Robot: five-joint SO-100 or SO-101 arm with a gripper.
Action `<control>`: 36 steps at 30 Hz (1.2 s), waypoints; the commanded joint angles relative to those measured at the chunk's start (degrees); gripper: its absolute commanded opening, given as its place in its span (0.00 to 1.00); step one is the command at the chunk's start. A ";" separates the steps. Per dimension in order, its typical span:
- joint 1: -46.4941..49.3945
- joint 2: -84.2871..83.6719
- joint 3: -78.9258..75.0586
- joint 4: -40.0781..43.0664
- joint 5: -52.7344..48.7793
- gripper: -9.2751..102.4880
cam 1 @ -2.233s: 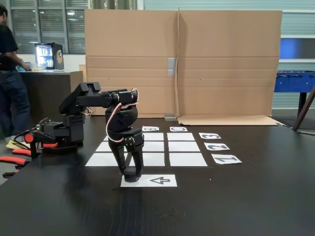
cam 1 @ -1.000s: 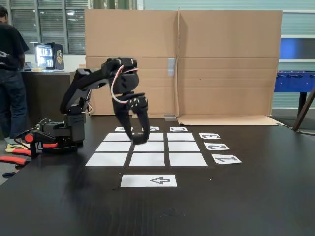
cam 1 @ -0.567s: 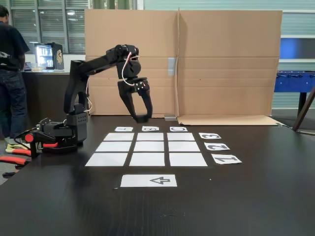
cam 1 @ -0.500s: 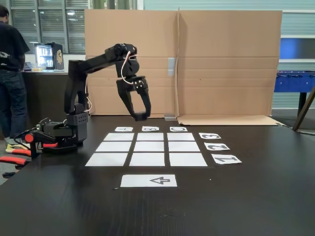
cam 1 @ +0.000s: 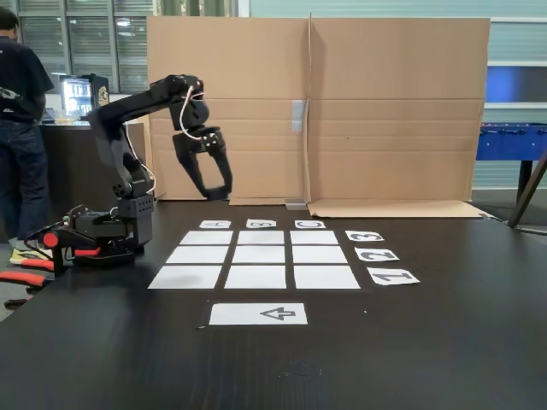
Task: Pick up a new token and place it in the grid on square A1.
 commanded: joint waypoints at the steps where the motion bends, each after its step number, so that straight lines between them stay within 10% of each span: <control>1: 0.09 5.62 4.31 -1.05 -0.79 0.19; 36: 18.19 17.40 33.31 -18.28 -25.58 0.18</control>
